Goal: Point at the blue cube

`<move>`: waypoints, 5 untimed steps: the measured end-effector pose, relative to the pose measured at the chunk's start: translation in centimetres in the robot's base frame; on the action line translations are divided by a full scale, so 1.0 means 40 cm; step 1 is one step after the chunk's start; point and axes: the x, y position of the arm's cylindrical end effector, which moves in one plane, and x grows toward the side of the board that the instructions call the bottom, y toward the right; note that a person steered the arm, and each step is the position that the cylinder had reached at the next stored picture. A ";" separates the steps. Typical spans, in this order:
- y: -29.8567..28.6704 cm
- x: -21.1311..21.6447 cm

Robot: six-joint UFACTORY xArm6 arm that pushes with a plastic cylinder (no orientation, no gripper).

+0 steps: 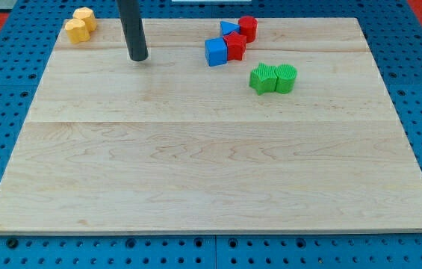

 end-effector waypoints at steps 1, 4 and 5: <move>0.050 -0.006; 0.293 -0.185; 0.335 -0.251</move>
